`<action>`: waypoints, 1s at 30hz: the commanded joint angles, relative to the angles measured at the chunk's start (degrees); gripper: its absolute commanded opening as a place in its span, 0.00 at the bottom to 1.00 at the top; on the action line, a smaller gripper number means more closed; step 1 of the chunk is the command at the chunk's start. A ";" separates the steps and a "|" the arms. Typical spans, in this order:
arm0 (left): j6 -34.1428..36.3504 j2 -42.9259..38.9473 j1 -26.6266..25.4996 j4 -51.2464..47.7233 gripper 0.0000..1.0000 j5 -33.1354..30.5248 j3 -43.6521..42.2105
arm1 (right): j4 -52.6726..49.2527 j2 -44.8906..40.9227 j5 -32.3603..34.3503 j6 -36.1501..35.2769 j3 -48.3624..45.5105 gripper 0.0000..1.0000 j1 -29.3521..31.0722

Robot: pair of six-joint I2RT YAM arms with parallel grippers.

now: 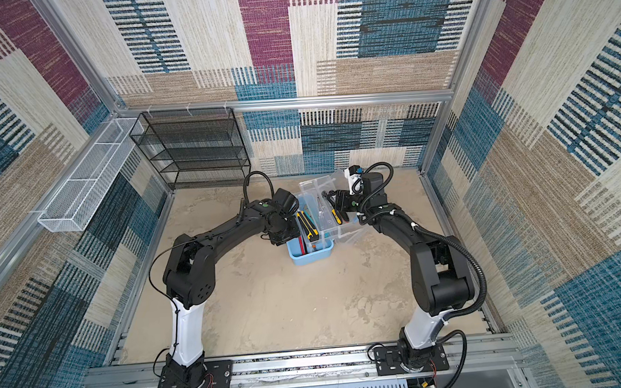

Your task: Pack the tool kit

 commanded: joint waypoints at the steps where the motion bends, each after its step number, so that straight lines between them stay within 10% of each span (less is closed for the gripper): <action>1: -0.92 0.18 -0.07 5.32 0.49 1.59 -0.05 | -1.10 -0.21 -4.28 0.38 0.25 0.61 1.25; 22: -5.07 -11.95 0.79 -4.79 0.56 -8.56 -8.43 | -2.53 0.17 -2.80 -1.65 0.97 0.61 1.41; 30: 0.02 -11.64 0.92 -4.25 0.50 -5.73 2.97 | -1.90 -0.09 -3.16 -1.29 0.78 0.61 1.43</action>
